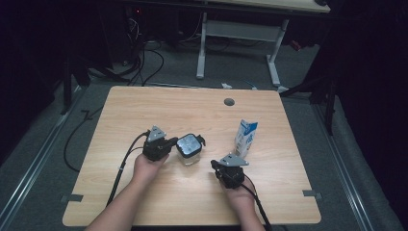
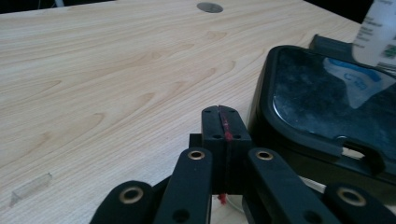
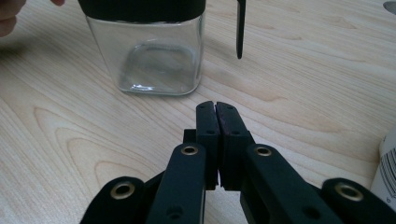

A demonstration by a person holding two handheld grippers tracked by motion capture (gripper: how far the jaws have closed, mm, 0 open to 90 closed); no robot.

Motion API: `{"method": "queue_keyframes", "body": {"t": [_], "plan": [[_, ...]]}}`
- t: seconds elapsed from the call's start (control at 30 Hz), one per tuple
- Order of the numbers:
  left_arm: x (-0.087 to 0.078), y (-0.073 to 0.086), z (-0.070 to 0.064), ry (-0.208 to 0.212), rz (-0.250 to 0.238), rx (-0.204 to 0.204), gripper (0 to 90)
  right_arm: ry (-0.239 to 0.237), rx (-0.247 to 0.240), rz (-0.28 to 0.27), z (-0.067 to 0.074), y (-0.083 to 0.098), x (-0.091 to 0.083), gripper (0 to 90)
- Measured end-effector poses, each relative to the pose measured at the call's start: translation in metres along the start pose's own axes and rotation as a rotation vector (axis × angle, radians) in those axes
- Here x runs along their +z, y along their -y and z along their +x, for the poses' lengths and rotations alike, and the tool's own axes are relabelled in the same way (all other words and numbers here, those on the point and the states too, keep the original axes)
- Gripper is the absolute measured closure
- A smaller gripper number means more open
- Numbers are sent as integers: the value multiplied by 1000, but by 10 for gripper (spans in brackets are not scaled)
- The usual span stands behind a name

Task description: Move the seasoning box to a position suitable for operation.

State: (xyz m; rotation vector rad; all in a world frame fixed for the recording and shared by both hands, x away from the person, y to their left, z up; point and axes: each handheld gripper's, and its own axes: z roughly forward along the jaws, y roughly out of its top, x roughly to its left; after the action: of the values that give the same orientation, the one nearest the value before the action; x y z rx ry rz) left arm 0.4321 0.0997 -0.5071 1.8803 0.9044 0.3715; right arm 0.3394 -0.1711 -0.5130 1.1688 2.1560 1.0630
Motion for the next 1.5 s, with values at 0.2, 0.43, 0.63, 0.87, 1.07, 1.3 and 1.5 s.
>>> {"method": "queue_keyframes", "body": {"t": [0.2,0.43,0.63,0.87,1.07,1.3,1.5], "plan": [[-6,5,-9,17,-7,8,900,12,3,8,-3,2,1,879],[-13,10,-20,34,-13,23,900,25,11,12,-6,3,1,877],[-20,16,-36,52,-17,39,900,30,11,11,-9,5,-1,876],[-25,21,-50,80,-23,49,900,35,16,8,-10,4,-3,876],[-40,31,-52,68,-28,57,898,37,10,-10,-11,4,-5,879],[-84,47,-26,-29,-23,40,877,47,1,-35,-11,-7,3,900],[-101,68,-10,-62,-17,-6,872,66,-22,-17,-9,-21,18,900]]}}
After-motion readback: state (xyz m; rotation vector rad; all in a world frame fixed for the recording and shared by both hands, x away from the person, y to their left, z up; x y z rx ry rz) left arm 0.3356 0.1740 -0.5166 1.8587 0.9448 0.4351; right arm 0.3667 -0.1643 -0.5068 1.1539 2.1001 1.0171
